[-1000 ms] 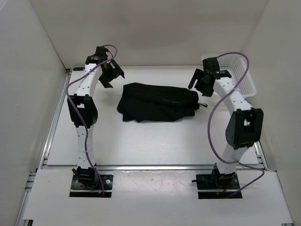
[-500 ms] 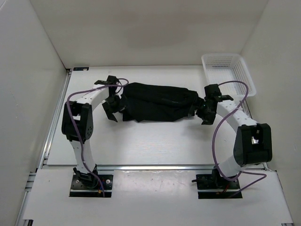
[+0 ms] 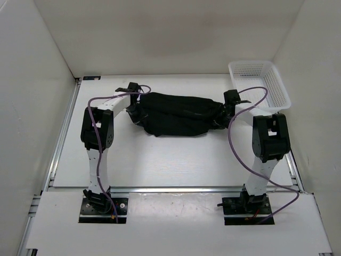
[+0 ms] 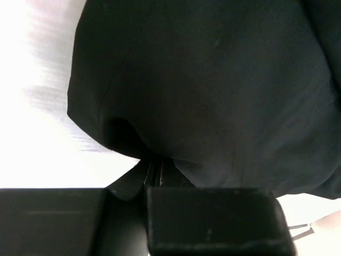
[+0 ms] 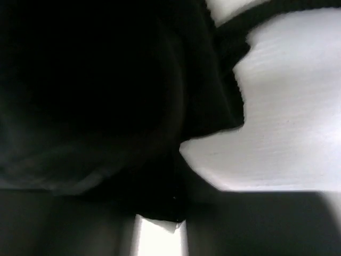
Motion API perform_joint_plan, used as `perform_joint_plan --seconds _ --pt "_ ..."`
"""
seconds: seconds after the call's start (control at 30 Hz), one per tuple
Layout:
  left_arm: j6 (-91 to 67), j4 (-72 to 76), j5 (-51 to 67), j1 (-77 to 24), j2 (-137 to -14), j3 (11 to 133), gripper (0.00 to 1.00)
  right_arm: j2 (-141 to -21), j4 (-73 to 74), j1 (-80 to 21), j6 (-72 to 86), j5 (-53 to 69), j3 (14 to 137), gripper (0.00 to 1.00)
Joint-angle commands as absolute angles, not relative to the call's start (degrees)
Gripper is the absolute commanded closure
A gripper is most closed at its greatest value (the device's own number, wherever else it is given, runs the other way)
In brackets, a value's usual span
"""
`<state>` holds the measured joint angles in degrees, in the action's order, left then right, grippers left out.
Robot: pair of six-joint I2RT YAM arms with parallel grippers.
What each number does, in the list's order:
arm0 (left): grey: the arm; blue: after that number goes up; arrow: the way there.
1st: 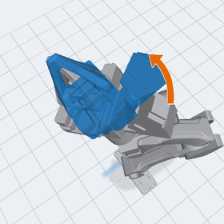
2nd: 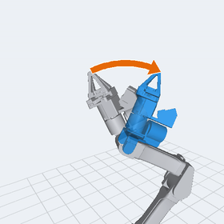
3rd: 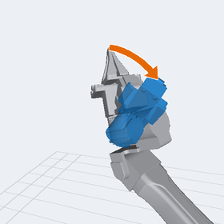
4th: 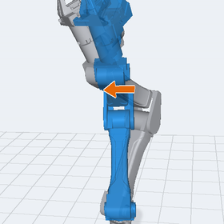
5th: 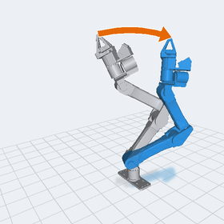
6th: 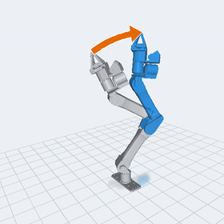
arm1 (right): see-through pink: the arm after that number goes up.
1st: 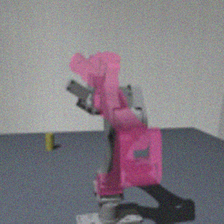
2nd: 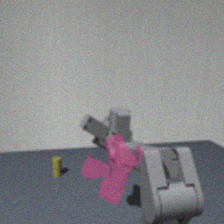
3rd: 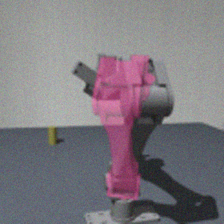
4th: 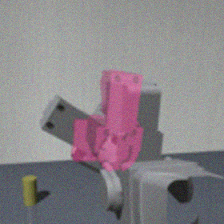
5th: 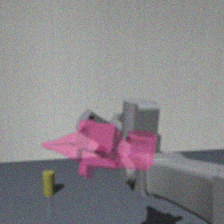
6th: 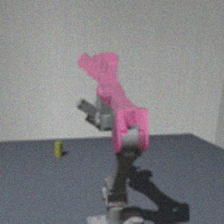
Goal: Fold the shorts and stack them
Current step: Fold the shorts
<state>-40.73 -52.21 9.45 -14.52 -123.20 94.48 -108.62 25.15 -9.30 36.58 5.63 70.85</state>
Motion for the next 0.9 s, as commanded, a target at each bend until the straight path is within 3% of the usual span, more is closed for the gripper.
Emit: perform_joint_plan --seconds 0.0,0.07,0.5,0.7,0.73,0.77,0.83,0.87 --pt "-40.17 -52.47 8.09 -14.15 -122.09 96.24 0.9 -108.03 24.77 -10.72 38.14 2.99 73.92 0.86" --pt "-40.17 -52.99 6.43 -13.54 -119.46 94.31 0.9 -105.58 25.83 -12.11 38.14 1.85 72.61 1.0" --pt "-39.64 -53.0 1.76 -11.95 -97.41 68.4 0.9 -83.87 31.46 -20.21 38.85 -5.01 53.63 1.0" --pt "-40.17 -53.0 0.26 -13.35 -87.99 57.23 0.9 -67.87 34.72 -25.3 44.64 -5.71 37.11 0.98" --pt "-40.17 -53.0 0.26 -13.36 -87.98 56.61 0.88 -64.46 35.24 -26.53 45.52 -5.1 33.78 0.91" --pt "-40.17 -53.52 1.39 -13.97 -87.28 56.6 0.66 -62.77 35.24 -27.06 46.31 -5.1 32.62 0.78" --pt "-39.47 -54.05 2.89 -13.97 -87.28 55.9 0.46 -58.48 38.22 -27.85 46.93 -5.88 31.82 0.42" --pt "-39.46 -54.57 2.9 -13.97 -87.28 56.59 0.39 -57.14 39.71 -27.86 46.93 -6.85 32.43 0.35"
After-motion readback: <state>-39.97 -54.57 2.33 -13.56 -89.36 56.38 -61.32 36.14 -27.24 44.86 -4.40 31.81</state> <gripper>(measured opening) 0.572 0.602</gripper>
